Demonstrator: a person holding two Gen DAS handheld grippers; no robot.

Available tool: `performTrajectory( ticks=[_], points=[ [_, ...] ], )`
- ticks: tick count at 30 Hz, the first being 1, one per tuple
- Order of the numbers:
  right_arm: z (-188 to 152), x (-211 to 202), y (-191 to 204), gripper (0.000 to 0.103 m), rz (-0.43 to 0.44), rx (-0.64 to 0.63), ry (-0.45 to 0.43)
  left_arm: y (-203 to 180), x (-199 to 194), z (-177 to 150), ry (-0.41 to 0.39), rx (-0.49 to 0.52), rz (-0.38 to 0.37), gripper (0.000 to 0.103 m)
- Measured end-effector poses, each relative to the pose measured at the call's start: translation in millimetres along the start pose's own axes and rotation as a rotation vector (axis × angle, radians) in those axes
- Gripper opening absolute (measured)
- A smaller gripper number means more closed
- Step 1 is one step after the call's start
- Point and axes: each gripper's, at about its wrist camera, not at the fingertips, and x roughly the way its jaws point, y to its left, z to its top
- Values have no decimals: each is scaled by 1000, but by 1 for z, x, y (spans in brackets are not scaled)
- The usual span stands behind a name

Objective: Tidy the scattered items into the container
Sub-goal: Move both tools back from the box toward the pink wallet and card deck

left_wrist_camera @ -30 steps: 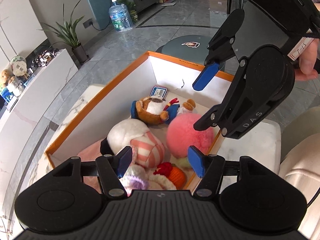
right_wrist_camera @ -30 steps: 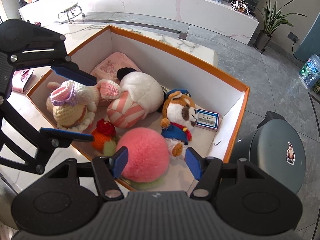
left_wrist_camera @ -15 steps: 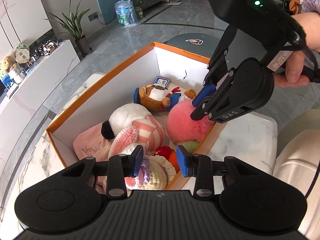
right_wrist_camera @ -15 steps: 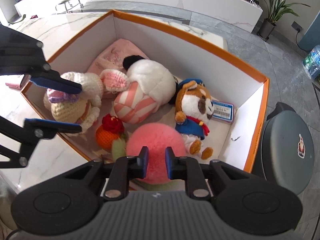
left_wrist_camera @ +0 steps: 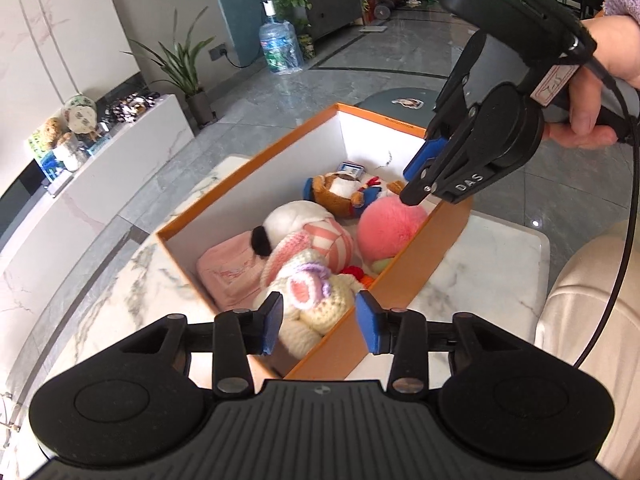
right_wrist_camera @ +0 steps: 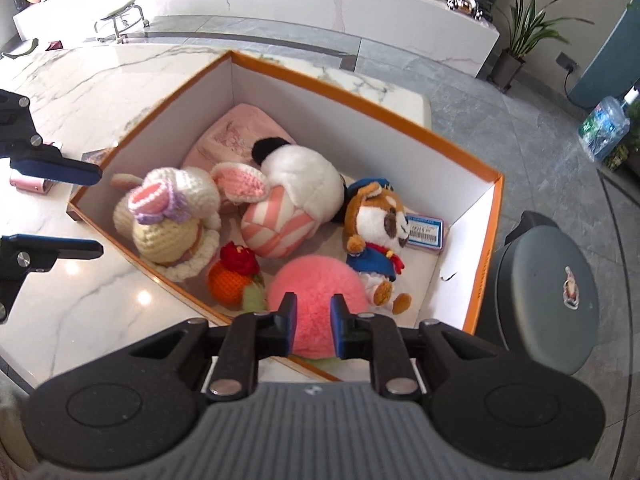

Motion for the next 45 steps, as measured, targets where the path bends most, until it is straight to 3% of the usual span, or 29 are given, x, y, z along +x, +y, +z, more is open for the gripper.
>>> performTrajectory(
  ticks=[5, 14, 22, 34, 39, 42, 45],
  points=[
    [8, -26, 21, 36, -19, -41, -48, 10, -30, -13, -29, -35, 44, 52],
    [29, -63, 82, 42, -5, -129, -162, 33, -81, -49, -84, -120, 129, 56],
    [35, -65, 148, 44, 82, -162, -260, 58, -112, -98, -101, -252, 214, 63],
    [12, -15, 237, 59, 72, -106, -400, 76, -127, -190, -147, -500, 399, 86],
    [5, 16, 258, 63, 10, -111, -443, 81, -117, -220, -153, -537, 454, 89],
    [3, 36, 268, 72, -30, -112, -468, 93, -104, -232, -118, -575, 455, 89],
    [4, 54, 273, 72, -73, -100, -489, 105, -90, -244, -86, -632, 453, 89]
  ],
)
